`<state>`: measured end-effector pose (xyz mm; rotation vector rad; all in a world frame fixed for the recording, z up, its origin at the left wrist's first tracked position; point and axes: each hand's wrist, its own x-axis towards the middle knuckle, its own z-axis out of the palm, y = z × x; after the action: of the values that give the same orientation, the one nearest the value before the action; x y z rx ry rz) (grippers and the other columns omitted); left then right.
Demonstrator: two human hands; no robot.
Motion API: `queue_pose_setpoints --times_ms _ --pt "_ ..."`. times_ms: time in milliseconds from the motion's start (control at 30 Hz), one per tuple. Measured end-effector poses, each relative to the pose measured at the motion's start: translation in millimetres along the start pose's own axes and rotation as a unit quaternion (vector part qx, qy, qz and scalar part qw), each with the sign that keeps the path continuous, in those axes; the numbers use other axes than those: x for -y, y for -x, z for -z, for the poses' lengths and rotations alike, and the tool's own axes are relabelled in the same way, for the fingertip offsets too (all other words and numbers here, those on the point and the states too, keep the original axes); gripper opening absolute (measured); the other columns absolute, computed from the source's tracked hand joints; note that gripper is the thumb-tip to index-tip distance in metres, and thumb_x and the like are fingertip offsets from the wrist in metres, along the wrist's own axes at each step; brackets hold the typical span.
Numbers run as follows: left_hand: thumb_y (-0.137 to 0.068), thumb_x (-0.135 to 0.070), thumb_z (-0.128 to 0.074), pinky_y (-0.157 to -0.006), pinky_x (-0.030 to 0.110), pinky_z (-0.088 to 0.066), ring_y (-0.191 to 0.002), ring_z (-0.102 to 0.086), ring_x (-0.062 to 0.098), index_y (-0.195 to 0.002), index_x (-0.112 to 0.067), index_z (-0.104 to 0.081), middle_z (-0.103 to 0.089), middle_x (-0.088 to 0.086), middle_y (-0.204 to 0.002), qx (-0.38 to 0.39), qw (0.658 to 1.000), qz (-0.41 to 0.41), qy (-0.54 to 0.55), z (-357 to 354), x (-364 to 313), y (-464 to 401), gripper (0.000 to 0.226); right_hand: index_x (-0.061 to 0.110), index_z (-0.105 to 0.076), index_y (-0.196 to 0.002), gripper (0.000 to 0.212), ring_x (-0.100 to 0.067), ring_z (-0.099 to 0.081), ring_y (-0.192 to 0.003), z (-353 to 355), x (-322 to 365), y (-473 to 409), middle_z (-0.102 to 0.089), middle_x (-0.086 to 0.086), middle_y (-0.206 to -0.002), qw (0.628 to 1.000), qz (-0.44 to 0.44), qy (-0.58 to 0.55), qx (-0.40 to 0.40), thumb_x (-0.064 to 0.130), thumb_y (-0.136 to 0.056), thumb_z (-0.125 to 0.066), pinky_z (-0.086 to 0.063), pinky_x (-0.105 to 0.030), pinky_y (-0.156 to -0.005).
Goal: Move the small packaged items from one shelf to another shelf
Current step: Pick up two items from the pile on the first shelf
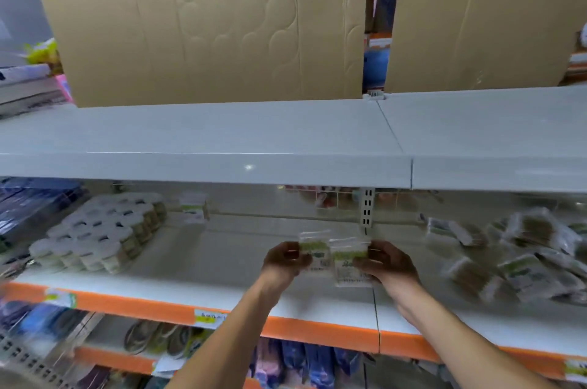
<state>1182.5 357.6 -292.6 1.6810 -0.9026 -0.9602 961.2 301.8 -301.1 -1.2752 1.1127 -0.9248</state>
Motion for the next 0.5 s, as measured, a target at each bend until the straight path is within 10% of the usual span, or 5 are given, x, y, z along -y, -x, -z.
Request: queue_pose_setpoints --times_ms 500 --pt "-0.084 0.005 -0.071 -0.048 0.014 -0.045 -0.064 -0.058 0.013 -0.096 -0.009 -0.064 -0.069 0.007 -0.083 -0.054 0.998 0.010 0.022 168 35 -32 0.020 0.024 -0.069 -0.101 0.033 -0.012 -0.073 -0.076 -177 11 -14 -0.077 0.007 -0.088 0.999 0.019 -0.009 0.038 0.014 -0.074 -0.084 -0.058 -0.025 -0.062"
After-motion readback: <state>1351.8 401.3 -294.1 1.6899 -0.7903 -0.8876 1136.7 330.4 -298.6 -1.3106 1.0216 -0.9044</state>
